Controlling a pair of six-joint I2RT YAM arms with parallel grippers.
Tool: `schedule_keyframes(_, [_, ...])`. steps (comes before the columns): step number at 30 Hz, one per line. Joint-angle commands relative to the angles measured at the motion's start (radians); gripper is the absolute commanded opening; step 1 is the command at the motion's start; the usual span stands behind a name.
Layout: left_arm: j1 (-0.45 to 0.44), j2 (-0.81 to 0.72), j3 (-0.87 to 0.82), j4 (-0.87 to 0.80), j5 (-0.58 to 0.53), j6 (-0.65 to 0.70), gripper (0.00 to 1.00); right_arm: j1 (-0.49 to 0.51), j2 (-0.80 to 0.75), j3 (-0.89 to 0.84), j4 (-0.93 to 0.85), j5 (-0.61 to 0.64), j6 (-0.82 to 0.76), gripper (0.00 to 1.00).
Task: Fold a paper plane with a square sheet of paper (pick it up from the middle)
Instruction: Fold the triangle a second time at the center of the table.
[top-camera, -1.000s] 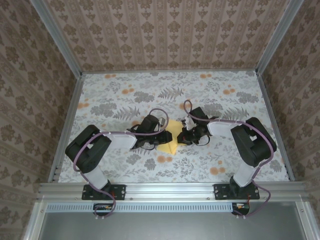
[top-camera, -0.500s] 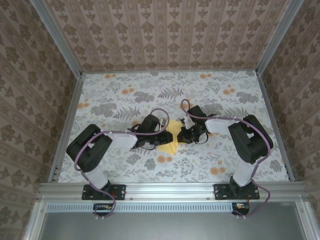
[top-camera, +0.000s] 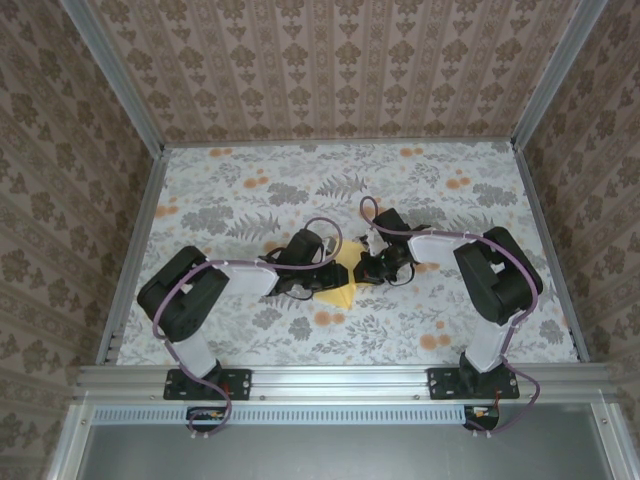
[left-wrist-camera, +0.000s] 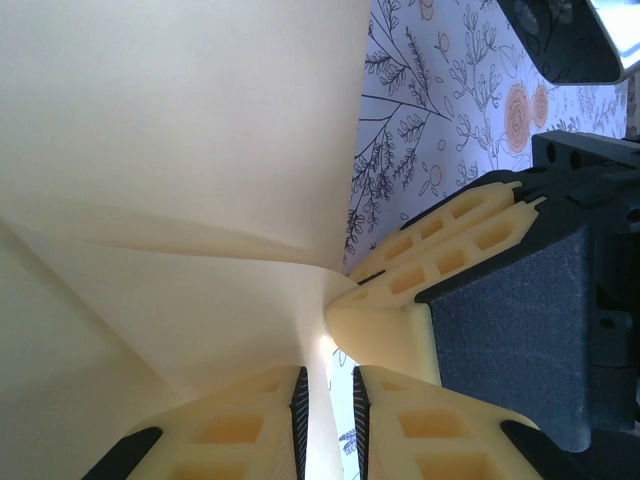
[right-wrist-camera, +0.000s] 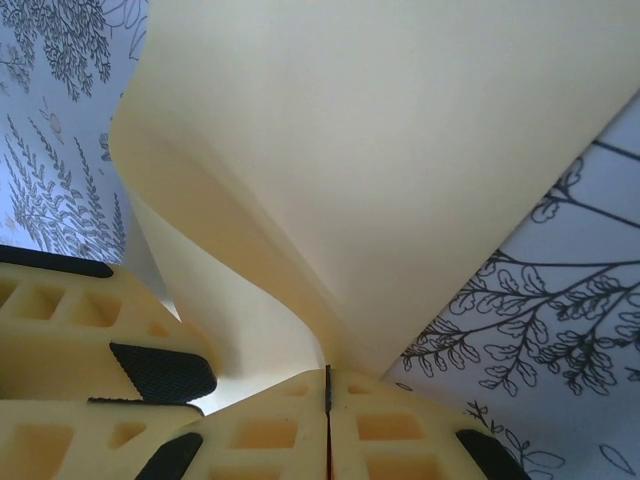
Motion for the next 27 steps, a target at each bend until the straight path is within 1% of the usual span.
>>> schedule_keyframes(1, [-0.006,0.016,0.028,-0.024,0.014,0.023,0.23,0.003,0.02,0.026,-0.035,0.011,-0.013,0.08])
schedule_keyframes(16, [-0.008,0.04,0.04,-0.041,0.012,0.023,0.23,0.004,0.028,0.037,-0.042,0.021,-0.016,0.09])
schedule_keyframes(27, [-0.009,0.052,0.044,-0.054,0.007,0.023,0.22,0.004,0.032,0.043,-0.059,0.056,-0.018,0.08])
